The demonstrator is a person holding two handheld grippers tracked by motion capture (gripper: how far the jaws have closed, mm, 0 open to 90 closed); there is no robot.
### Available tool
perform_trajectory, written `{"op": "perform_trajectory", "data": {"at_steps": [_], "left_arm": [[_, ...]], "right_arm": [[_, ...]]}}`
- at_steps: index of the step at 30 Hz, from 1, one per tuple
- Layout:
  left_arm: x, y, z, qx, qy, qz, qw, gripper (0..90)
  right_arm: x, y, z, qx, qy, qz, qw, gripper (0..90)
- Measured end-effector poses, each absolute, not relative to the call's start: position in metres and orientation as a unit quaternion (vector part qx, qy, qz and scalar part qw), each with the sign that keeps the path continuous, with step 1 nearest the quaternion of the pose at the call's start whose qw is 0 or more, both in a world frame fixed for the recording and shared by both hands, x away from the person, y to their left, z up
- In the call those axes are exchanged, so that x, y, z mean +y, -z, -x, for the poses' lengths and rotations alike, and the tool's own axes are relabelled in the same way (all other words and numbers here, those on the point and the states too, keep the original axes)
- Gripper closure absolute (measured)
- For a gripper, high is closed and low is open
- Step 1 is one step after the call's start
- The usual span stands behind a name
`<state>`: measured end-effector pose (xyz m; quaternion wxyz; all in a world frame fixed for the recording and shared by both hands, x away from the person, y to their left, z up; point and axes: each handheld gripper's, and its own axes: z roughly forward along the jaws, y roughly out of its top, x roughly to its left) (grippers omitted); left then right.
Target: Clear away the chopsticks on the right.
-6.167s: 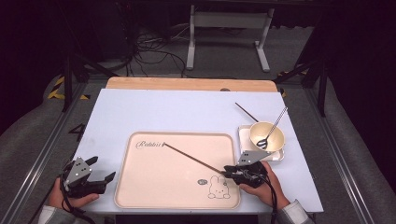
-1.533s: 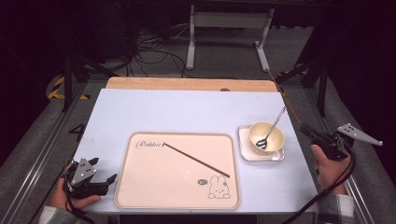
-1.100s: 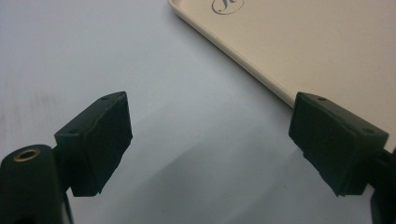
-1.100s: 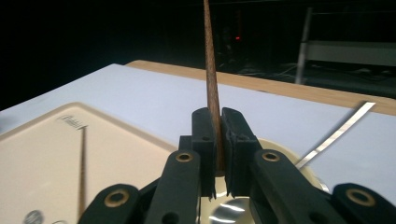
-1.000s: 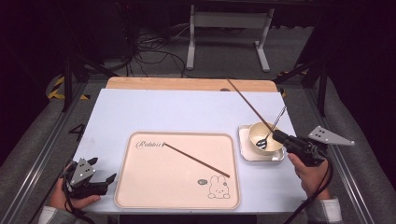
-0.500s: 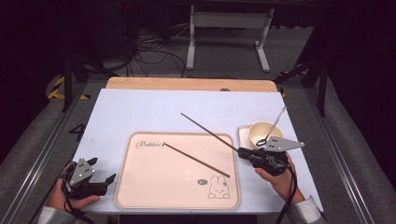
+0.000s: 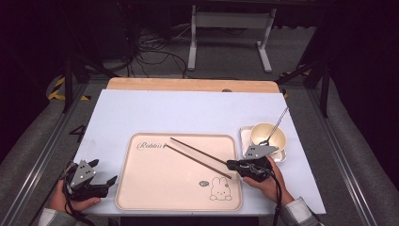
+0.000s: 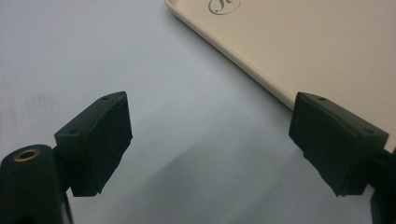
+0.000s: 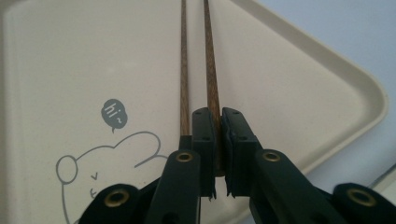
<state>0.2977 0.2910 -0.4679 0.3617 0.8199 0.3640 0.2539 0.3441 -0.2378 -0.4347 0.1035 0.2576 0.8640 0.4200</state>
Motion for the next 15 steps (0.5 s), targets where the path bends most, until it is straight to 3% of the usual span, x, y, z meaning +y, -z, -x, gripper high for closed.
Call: {"op": "perform_trajectory", "data": {"at_steps": [15], "left_arm": [[0.291, 0.468, -0.298, 0.365, -0.248, -0.820, 0.364, 13.8]], "right_arm": [[-0.236, 0.448, -0.348, 0.879, -0.391, -0.255, 0.096, 84.8]]}}
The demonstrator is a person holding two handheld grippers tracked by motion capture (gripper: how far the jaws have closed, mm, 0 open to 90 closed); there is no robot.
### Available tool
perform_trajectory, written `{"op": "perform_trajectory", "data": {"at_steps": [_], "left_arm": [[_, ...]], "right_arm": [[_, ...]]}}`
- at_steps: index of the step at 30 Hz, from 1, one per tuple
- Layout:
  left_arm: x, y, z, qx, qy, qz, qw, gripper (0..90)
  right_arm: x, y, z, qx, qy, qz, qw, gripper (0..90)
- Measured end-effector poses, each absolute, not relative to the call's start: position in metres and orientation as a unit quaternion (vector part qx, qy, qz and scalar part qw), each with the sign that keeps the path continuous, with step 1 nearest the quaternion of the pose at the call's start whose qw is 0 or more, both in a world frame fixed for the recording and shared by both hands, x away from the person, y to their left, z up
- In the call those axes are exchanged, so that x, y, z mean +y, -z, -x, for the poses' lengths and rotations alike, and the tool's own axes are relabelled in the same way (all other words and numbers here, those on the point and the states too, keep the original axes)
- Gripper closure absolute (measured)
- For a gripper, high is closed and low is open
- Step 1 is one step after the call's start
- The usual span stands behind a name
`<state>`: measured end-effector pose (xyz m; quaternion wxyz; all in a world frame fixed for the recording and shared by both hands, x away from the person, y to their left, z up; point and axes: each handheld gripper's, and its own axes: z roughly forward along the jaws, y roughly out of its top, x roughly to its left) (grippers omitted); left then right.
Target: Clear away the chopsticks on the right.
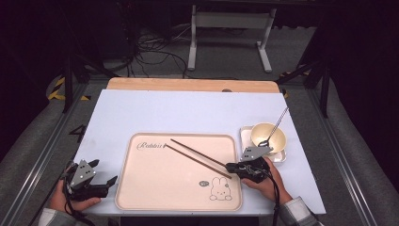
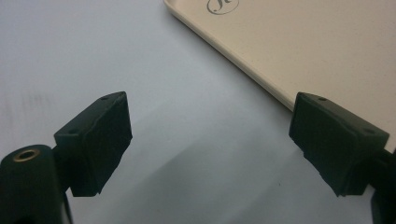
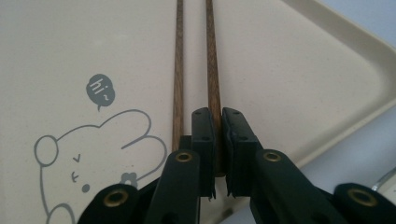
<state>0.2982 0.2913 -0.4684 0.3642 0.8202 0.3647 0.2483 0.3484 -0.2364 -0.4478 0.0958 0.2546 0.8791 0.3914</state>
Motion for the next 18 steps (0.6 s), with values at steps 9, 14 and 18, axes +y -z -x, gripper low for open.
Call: {"op": "perform_trajectory", "data": {"at_steps": [9, 14, 18], "left_arm": [[0.2906, 0.4693, -0.3007, 0.364, -0.246, -0.821, 0.365, 13.8], [0.2918, 0.4694, -0.3013, 0.369, -0.246, -0.817, 0.369, 14.3], [0.2917, 0.4698, -0.3014, 0.372, -0.252, -0.815, 0.366, 14.9]], "right_arm": [[-0.2385, 0.4534, -0.3510, 0.880, -0.388, -0.263, 0.082, 79.2], [-0.2390, 0.4511, -0.3499, 0.877, -0.393, -0.265, 0.084, 77.2], [-0.2367, 0.4486, -0.3494, 0.877, -0.395, -0.259, 0.090, 74.8]]}}
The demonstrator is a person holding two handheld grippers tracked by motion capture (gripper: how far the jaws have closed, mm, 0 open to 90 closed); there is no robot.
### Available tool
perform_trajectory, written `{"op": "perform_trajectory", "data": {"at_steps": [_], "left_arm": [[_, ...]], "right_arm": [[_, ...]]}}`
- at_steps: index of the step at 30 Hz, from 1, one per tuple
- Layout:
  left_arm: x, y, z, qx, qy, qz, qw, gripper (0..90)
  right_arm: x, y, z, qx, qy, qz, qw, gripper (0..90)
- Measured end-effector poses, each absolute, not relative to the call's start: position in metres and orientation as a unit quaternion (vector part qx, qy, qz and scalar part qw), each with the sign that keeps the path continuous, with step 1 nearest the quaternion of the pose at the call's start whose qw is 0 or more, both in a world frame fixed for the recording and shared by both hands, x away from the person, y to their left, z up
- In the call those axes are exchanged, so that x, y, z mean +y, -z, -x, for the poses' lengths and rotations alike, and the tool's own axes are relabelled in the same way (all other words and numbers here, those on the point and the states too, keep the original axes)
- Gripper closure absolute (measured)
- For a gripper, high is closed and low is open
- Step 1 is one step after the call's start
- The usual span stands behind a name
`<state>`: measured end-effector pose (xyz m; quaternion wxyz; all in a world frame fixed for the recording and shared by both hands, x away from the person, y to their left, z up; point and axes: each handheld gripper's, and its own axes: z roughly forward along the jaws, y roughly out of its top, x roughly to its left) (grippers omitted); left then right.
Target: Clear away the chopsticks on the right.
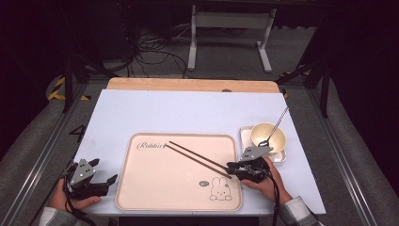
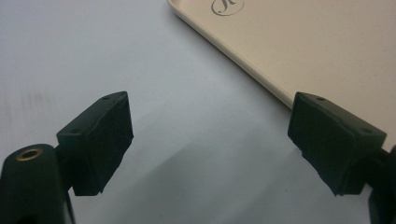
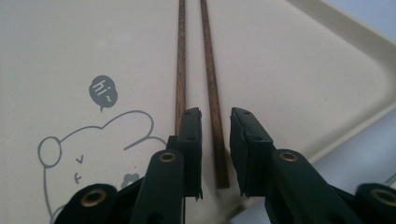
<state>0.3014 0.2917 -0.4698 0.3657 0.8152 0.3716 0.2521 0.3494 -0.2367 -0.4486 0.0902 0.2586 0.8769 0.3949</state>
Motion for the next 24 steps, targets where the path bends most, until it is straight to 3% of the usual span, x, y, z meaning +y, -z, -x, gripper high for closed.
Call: {"op": "perform_trajectory", "data": {"at_steps": [14, 24], "left_arm": [[0.292, 0.469, -0.296, 0.372, -0.271, -0.814, 0.354, 15.3], [0.293, 0.470, -0.295, 0.370, -0.265, -0.815, 0.359, 14.7]], "right_arm": [[-0.231, 0.438, -0.346, 0.868, -0.416, -0.250, 0.104, 77.1], [-0.221, 0.428, -0.348, 0.864, -0.425, -0.242, 0.119, 88.2]]}}
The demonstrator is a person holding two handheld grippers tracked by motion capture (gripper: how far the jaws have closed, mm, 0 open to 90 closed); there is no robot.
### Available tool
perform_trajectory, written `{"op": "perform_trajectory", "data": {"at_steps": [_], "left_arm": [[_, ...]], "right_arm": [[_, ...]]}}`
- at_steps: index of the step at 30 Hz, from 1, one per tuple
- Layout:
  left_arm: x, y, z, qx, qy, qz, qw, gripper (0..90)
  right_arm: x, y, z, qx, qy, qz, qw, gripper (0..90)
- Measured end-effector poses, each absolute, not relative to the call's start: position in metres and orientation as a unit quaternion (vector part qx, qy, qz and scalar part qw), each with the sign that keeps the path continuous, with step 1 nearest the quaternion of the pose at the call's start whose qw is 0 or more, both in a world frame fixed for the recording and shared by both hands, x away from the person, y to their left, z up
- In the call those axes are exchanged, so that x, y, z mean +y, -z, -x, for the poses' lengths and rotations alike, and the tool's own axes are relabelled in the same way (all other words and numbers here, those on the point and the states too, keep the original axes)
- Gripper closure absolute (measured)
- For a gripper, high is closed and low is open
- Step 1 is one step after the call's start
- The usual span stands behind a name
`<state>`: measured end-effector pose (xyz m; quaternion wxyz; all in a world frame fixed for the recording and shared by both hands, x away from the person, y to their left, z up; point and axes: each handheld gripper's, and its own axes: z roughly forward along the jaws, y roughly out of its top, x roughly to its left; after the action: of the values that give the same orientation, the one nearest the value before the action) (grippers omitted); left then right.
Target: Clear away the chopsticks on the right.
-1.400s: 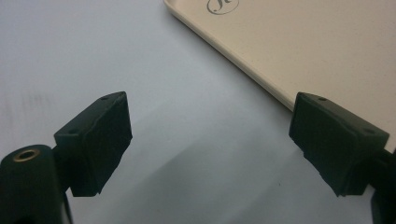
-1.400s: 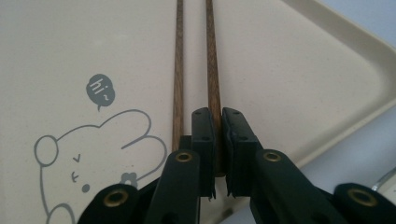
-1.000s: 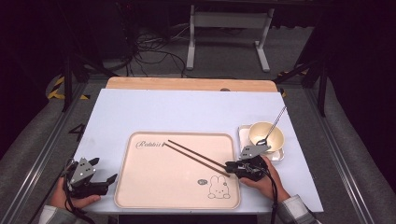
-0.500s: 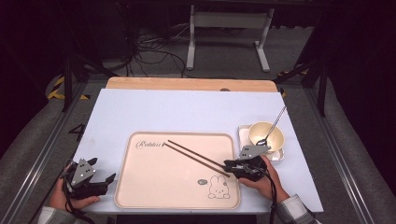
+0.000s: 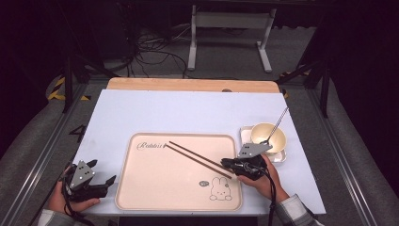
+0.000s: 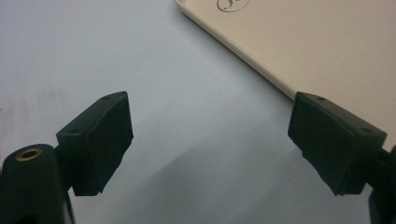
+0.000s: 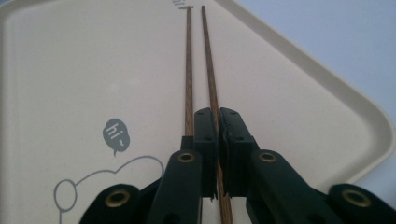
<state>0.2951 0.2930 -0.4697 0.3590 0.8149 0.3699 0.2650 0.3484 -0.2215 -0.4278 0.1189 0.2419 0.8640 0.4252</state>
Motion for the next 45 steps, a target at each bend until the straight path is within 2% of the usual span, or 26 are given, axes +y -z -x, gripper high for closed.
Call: {"op": "perform_trajectory", "data": {"at_steps": [17, 28, 39, 45], "left_arm": [[0.295, 0.468, -0.292, 0.373, -0.264, -0.810, 0.367, 14.9], [0.295, 0.468, -0.291, 0.377, -0.261, -0.811, 0.362, 15.2], [0.293, 0.469, -0.291, 0.376, -0.259, -0.814, 0.360, 15.3], [0.295, 0.469, -0.290, 0.378, -0.260, -0.811, 0.365, 15.3]], "right_arm": [[-0.193, 0.415, -0.355, 0.859, -0.436, -0.231, 0.136, 90.0], [-0.164, 0.411, -0.370, 0.866, -0.436, -0.213, 0.122, 90.0], [-0.111, 0.410, -0.396, 0.887, -0.410, -0.183, 0.107, 90.0], [-0.072, 0.423, -0.414, 0.906, -0.378, -0.168, 0.091, 90.0]]}}
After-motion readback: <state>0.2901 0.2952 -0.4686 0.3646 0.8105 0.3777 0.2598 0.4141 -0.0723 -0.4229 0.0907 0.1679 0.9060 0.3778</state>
